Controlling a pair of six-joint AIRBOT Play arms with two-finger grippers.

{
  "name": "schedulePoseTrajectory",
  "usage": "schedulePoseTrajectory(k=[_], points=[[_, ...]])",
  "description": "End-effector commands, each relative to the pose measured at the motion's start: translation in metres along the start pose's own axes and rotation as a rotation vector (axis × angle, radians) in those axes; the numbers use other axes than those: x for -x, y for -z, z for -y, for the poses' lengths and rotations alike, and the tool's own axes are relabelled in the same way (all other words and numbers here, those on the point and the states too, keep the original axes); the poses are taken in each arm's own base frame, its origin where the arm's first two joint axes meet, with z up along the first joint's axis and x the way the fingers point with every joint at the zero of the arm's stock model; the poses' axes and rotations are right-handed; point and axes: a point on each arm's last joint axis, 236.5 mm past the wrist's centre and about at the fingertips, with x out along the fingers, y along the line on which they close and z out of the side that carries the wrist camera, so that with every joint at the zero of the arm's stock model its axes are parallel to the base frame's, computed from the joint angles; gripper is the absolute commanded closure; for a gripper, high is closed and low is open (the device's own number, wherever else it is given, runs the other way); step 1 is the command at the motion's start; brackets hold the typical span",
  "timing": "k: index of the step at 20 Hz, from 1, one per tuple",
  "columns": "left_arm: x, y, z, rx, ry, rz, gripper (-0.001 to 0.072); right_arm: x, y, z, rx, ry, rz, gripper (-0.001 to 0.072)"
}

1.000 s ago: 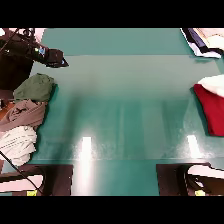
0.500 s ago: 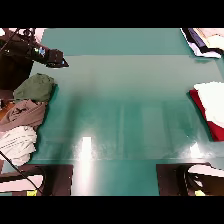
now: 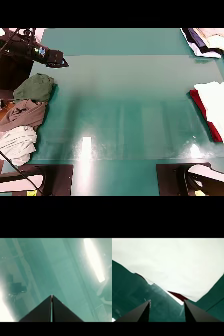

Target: Fold the shirts.

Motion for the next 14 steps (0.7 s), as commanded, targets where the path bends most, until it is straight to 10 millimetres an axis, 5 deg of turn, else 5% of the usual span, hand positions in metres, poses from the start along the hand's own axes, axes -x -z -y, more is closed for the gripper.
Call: schedulePoseTrajectory(k=[1,5,7,11,14], points=[[0.0,-0.002,0.0,-0.003,-0.001,0.01,0.0684,0.011,0.003,-0.057,0.073,-0.154,0.037,0.0233],[0.0,0.002,0.001,-0.002,0.004,-0.007,0.0684,0.017,0.051,-0.171,0.322,-0.358,-0.032,0.0234],[0.0,0.003,0.004,0.0,0.017,-0.015,0.0684,0.014,0.086,-0.214,0.467,-0.391,-0.086,0.0353],[0.0,-0.003,0.002,0.001,0.01,0.011,0.0684,0.01,0.153,-0.276,0.762,-0.448,-0.146,0.0692],[0.0,-0.003,0.003,0.001,0.011,0.012,0.0684,0.011,0.187,-0.306,0.869,-0.49,-0.15,0.0691]])
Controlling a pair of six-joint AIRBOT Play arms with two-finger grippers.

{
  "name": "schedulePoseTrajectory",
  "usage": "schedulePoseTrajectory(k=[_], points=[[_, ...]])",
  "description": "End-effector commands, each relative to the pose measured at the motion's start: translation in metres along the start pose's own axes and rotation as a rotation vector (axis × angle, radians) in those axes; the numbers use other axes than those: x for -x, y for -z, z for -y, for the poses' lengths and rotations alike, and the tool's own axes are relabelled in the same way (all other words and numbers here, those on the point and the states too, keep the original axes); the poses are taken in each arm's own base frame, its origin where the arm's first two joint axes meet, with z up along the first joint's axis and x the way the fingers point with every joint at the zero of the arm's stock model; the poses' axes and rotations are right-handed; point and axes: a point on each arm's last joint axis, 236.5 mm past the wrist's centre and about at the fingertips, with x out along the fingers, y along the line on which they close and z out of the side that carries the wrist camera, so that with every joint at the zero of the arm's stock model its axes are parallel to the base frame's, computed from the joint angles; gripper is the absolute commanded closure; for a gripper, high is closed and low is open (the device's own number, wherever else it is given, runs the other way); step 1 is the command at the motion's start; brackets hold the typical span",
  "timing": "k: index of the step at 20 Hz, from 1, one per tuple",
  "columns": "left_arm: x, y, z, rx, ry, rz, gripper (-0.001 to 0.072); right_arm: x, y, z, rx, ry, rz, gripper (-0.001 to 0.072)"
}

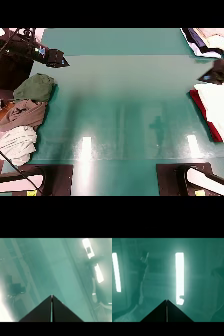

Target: Fold the shirts.

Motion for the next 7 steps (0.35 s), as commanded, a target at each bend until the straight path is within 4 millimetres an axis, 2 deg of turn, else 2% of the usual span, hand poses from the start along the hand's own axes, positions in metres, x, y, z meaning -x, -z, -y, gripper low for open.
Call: schedulePoseTrajectory(k=[1,4,7], points=[[0.0,-0.001,0.0,0.0,-0.001,0.005,0.0684,-0.022,0.006,-0.053,0.149,-0.057,-0.015,0.0691],[0.0,-0.001,0.0,0.0,0.0,0.005,0.0684,-0.028,0.011,-0.068,0.184,-0.073,-0.027,0.0691],[0.0,-0.001,0.0,0.0,0.0,0.005,0.0684,-0.028,0.013,-0.069,0.188,-0.074,-0.036,0.0691]])
